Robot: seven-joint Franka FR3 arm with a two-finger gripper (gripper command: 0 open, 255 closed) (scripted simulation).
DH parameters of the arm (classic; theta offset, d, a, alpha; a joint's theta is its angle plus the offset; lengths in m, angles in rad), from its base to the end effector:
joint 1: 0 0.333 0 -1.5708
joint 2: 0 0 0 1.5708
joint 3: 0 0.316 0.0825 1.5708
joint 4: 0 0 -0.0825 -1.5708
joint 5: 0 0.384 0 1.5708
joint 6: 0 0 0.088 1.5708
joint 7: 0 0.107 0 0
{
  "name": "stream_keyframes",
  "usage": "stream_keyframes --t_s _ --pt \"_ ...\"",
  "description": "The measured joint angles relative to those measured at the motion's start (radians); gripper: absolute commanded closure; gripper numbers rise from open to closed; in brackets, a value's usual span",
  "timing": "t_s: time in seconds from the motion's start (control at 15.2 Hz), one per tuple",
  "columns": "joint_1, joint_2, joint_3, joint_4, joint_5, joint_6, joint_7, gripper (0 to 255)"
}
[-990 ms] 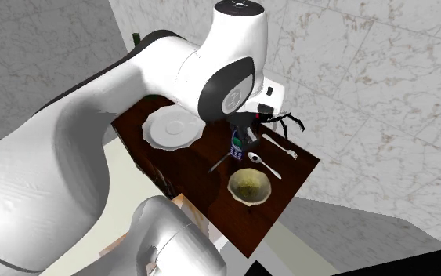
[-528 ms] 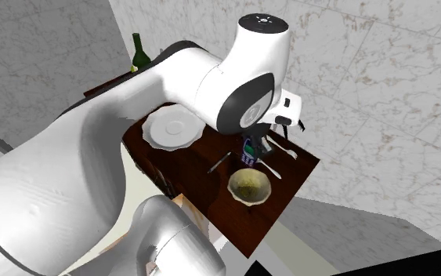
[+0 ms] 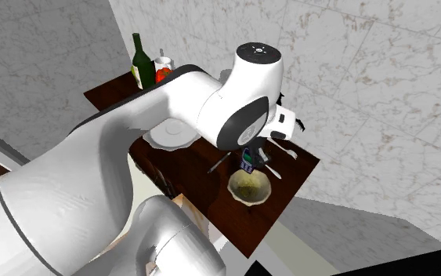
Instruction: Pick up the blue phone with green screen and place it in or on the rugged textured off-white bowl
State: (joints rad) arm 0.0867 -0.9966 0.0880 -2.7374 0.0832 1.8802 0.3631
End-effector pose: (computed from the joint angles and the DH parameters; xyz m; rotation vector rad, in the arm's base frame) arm 0.2693 0.0549 0.4954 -3.0711 0.3754 -0.2047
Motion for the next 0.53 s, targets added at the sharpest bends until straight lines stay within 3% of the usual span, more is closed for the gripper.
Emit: stream_keyframes --t_s 0.53 --pt "0.004 0.002 0.006 -0.091 0.007 0.093 -0.002 255"
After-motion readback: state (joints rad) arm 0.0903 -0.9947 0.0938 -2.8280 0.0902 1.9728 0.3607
